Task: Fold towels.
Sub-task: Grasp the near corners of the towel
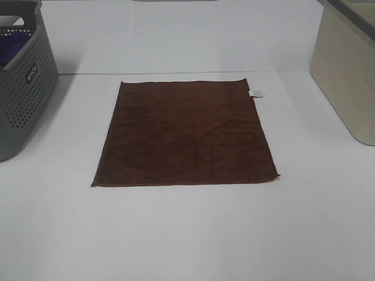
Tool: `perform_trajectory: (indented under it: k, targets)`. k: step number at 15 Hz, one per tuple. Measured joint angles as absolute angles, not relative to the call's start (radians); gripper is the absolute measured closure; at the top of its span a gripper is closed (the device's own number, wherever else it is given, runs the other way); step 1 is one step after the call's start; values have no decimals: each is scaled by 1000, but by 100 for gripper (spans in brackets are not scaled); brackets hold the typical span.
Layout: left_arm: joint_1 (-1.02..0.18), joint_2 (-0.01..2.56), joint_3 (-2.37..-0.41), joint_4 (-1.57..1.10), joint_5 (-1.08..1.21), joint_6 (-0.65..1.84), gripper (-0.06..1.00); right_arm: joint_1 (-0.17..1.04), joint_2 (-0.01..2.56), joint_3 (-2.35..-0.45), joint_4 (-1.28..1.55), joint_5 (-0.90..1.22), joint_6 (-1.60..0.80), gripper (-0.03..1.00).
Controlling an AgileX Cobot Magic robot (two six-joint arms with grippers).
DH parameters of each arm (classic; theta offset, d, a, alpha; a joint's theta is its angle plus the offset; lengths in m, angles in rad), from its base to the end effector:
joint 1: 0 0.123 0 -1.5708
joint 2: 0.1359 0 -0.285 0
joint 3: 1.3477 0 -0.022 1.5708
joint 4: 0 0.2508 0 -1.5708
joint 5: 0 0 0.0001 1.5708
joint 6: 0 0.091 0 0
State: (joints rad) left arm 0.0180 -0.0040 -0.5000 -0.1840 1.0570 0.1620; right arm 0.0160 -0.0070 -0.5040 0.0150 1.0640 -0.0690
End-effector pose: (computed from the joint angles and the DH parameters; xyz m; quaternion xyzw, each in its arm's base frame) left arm -0.0058 -0.0146 0.2787 0.0645 0.8452 -0.0445 0.5287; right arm -0.0065 0.0011 0.2781 -0.0365 0.8504 -0.0064 0.5248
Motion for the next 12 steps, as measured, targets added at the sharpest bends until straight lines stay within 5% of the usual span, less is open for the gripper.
perform_trajectory:
  k: [12]
  targets:
    - [18,-4,-500,-184,1057,162,28,16,-7,-504,15,1064,-69,23]
